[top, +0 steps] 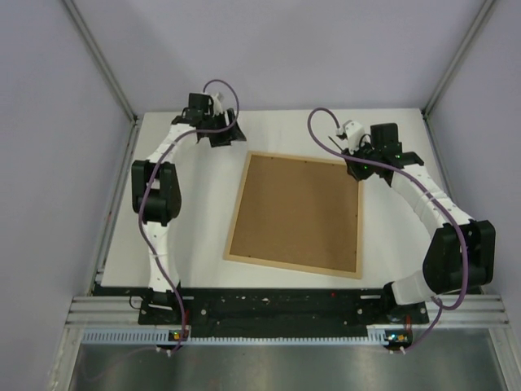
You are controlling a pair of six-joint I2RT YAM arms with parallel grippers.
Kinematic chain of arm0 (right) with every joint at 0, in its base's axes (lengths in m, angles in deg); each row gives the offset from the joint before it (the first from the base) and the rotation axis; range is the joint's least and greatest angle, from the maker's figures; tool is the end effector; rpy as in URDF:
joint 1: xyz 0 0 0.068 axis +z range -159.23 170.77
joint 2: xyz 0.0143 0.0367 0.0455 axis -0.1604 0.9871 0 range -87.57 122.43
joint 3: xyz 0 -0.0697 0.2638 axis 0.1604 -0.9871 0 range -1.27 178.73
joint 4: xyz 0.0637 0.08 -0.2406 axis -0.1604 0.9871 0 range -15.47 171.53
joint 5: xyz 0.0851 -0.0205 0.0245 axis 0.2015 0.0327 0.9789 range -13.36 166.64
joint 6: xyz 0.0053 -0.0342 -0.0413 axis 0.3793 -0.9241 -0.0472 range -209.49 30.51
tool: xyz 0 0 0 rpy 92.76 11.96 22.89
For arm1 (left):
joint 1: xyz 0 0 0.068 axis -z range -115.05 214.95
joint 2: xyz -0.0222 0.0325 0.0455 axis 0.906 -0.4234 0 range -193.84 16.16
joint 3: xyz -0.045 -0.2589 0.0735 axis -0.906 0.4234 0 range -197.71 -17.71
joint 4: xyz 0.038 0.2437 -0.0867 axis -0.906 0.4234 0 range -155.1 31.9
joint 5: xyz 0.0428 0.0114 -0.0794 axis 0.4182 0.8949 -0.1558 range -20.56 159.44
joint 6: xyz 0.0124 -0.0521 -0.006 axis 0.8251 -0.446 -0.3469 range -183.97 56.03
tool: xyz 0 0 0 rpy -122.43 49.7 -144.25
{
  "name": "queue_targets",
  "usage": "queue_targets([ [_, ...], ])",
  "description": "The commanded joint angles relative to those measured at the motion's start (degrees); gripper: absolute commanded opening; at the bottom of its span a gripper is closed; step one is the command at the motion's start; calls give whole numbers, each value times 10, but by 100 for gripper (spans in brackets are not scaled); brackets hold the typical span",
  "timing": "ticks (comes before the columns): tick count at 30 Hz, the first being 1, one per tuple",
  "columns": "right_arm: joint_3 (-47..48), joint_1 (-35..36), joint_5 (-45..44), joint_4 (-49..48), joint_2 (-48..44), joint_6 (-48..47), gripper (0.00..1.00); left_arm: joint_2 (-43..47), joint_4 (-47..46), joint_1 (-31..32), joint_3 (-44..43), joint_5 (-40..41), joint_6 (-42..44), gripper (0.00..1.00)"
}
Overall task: Take the photo out of the frame
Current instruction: Adjust the photo frame at the center of the board.
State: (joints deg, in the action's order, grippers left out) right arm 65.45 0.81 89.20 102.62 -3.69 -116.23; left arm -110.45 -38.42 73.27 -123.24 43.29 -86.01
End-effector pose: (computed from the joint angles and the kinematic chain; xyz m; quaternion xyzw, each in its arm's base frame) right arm 0.3139 0.0634 0.2839 -0.3294 0.8591 0.0452 0.3890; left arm 0.4913 -0.0879 0.2149 -0.0276 0.9118 -0.2956 0.2835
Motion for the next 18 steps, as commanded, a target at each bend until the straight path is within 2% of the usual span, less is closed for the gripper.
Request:
queue_targets([
  [1, 12, 0, -9, -9, -2, 9, 0, -13, 16, 6, -116, 28, 89, 84],
  [2, 11, 0, -10, -9, -4, 8, 0, -23, 29, 7, -136, 31, 107, 98],
  [6, 11, 0, -14, -10, -6, 6, 0, -48, 33, 27, -172, 35, 189, 98],
  [11, 10, 0, -17, -10, -9, 3, 0, -68, 51, 61, -187, 85, 319, 98],
  [18, 8, 0, -25, -13, -13, -1, 0, -85, 70, 92, -182, 106, 432, 98],
])
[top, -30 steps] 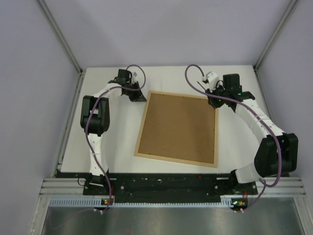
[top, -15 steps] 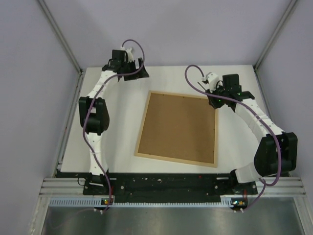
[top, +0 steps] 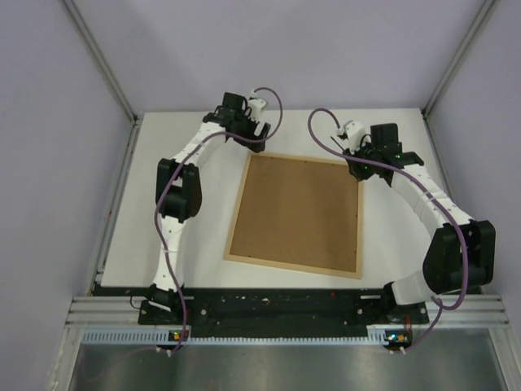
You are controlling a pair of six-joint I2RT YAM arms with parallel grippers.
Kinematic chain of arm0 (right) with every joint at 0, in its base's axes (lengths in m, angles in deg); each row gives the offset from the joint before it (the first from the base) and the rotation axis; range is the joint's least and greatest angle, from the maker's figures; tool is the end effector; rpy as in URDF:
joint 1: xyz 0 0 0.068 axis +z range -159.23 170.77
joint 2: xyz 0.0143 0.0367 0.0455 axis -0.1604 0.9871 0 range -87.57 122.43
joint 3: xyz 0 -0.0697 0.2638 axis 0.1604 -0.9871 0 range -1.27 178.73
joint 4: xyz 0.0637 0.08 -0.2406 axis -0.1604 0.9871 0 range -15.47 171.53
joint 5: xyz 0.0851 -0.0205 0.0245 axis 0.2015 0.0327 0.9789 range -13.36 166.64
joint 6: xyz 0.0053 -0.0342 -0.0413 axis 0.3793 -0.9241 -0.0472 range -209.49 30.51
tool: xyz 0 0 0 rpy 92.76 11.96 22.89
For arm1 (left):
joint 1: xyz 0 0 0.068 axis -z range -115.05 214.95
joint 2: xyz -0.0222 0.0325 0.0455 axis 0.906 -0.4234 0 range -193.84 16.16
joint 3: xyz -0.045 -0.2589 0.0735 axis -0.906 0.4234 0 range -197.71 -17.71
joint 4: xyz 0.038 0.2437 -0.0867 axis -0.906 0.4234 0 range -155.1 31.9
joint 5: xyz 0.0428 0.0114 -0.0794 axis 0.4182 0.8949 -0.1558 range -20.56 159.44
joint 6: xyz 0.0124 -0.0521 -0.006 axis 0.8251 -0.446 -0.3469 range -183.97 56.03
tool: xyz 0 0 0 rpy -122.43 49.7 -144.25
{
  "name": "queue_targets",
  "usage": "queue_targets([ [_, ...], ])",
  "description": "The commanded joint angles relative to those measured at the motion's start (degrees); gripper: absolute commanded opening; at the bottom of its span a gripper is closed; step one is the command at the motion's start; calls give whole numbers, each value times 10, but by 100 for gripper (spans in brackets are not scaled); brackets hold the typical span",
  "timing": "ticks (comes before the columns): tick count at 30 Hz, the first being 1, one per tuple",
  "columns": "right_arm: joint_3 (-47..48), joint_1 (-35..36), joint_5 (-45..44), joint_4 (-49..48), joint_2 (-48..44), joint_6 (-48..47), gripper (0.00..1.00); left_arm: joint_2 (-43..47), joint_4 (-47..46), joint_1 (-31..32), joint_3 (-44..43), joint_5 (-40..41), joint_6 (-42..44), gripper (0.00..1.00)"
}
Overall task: Take the photo out of the frame
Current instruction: Adjust the photo frame at the center of the board.
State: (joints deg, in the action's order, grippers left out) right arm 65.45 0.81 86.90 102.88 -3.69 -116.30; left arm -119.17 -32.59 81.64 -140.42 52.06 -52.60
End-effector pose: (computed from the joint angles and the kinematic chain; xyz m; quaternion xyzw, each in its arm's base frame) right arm 0.3140 0.0620 0.2833 -0.3234 0.8640 0.0270 0.3850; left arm 0.5105 -0.1643 0.2277 0.2774 0.8724 -0.1570 0.3704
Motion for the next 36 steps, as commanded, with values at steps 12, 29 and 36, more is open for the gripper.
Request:
queue_targets([
  [12, 6, 0, -2, -16, -22, -3, 0, -19, -10, 16, -17, -11, 219, 95],
  [29, 21, -14, -24, -9, -99, -11, 0, -62, 51, 45, -32, 24, 343, 66],
  [36, 39, -32, -25, 9, -105, -14, 0, -73, 59, 45, -53, 31, 341, 52],
])
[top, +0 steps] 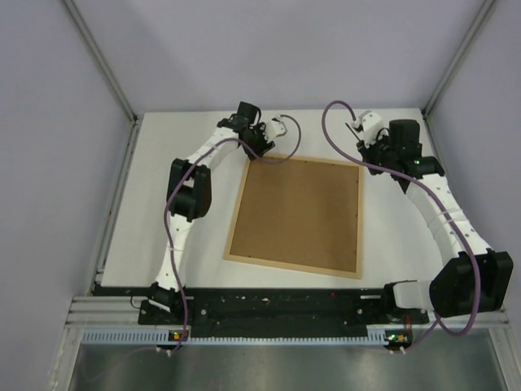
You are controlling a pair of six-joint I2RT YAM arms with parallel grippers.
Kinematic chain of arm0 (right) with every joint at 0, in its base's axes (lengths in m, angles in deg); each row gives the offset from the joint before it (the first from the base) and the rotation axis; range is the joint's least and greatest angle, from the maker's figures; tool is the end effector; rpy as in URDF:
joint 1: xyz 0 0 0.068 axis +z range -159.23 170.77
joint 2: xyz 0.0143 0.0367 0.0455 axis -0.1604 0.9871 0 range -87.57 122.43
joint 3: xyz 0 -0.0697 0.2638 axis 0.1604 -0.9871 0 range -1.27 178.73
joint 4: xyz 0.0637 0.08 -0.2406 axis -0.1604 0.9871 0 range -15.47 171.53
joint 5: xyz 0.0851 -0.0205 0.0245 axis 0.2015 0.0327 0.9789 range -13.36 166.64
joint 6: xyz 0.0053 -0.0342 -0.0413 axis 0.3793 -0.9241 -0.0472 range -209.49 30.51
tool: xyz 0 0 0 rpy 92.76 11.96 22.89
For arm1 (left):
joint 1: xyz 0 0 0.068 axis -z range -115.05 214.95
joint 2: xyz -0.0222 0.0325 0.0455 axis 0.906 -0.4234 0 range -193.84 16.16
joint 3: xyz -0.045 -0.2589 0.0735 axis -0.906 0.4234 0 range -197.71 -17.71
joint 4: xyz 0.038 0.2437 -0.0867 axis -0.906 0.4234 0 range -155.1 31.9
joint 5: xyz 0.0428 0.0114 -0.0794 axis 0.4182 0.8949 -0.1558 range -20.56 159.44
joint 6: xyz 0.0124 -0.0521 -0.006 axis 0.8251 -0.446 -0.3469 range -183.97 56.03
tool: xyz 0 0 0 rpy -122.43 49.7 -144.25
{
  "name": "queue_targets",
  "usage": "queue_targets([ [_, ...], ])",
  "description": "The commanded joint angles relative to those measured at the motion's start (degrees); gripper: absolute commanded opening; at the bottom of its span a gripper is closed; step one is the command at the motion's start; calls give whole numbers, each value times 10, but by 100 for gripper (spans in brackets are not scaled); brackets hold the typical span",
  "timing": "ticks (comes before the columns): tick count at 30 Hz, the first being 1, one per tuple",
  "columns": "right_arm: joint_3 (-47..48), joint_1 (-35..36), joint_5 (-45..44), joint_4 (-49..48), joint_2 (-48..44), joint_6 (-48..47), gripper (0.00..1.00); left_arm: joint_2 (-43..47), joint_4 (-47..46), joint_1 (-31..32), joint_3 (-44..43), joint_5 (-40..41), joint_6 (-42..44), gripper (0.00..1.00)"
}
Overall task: Take the photo out of the frame
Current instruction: Adjust the photo frame at the center of the board.
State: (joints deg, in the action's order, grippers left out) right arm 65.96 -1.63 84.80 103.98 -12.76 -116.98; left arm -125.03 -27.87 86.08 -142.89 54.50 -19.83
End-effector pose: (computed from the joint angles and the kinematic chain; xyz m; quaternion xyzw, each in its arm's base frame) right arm 0.2856 0.0432 0.3297 -0.2993 0.8417 -0.0140 0.4491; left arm 0.5028 -0.2043 0.1823 0.5419 0.7703 -0.0586 0.3310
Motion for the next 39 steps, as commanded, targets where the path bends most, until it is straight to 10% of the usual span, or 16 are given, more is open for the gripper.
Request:
queue_targets([
  [1, 34, -7, -3, -3, -14, -6, 0, -15, 13, 1, -29, 6, 16, 52],
  [15, 35, -7, 2, -2, -16, -5, 0, -57, 103, 1, -65, 25, 46, 37],
  [18, 35, -7, 4, 0, -18, -4, 0, -63, 108, 0, -66, 57, 31, 0],
  [39, 47, -7, 15, 9, -19, -3, 0, -46, 167, -54, -47, 94, -108, 0],
])
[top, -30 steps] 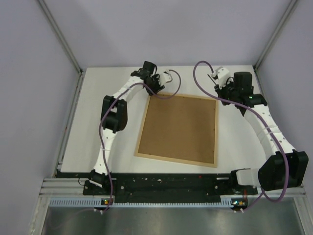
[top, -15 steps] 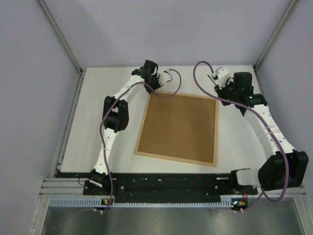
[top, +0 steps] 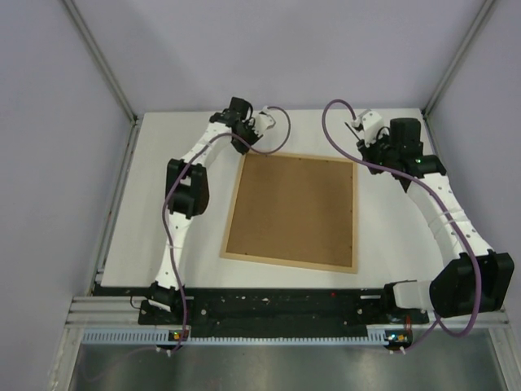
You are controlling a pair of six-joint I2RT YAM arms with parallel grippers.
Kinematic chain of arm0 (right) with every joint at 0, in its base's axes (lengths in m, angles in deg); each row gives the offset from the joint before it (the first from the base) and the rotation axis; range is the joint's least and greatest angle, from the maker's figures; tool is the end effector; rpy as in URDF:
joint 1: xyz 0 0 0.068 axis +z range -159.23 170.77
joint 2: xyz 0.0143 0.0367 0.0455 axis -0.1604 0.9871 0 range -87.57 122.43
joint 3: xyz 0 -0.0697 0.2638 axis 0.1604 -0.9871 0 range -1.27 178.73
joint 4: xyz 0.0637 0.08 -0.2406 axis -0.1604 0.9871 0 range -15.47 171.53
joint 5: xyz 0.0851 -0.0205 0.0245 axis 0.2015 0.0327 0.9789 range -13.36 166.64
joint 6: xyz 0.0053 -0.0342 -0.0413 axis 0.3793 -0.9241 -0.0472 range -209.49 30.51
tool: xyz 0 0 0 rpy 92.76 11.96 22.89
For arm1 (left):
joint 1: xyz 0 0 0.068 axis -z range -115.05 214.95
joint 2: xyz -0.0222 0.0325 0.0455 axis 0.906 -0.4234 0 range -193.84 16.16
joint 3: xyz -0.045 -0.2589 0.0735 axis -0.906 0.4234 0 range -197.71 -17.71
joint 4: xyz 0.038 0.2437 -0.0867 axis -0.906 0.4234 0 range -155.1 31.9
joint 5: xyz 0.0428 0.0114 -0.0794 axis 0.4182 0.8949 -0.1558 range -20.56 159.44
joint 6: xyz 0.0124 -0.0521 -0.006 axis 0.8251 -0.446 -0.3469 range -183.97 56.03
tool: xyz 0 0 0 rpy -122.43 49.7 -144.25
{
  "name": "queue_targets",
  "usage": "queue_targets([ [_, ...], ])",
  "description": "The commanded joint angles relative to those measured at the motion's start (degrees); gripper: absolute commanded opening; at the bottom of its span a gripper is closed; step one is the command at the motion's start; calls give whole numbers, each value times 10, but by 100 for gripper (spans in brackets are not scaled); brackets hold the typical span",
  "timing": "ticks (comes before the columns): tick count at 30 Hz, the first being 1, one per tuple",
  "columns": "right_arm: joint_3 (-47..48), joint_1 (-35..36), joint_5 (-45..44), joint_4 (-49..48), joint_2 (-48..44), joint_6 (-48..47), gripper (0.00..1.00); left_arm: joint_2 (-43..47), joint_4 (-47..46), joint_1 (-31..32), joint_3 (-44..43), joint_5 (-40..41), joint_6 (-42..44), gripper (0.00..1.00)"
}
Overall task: Take the photo out of the frame
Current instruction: Adjust the photo frame at the center of the board.
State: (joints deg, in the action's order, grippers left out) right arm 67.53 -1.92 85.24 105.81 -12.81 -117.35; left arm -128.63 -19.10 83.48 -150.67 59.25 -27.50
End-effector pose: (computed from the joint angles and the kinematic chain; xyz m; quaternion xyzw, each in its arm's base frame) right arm 0.2844 0.0418 0.3364 -0.3016 0.8416 -0.0129 0.4479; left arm 0.5155 -0.1796 0.1820 0.4637 0.8376 -0.0413 0.2859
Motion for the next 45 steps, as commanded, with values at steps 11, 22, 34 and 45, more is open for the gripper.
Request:
queue_targets([
  [11, 35, -4, 32, -3, -1, 9, 0, 2, 166, -125, 41, 31, -220, 0],
  [22, 3, 0, 137, 58, 76, 47, 0, 103, 57, -111, 46, -31, -166, 43],
  [34, -49, 96, 166, 84, 131, 24, 0, 50, 42, -87, 17, -31, -73, 60],
  [45, -60, 114, 136, 82, 214, 31, 0, 46, 67, -87, 48, -33, -51, 59],
])
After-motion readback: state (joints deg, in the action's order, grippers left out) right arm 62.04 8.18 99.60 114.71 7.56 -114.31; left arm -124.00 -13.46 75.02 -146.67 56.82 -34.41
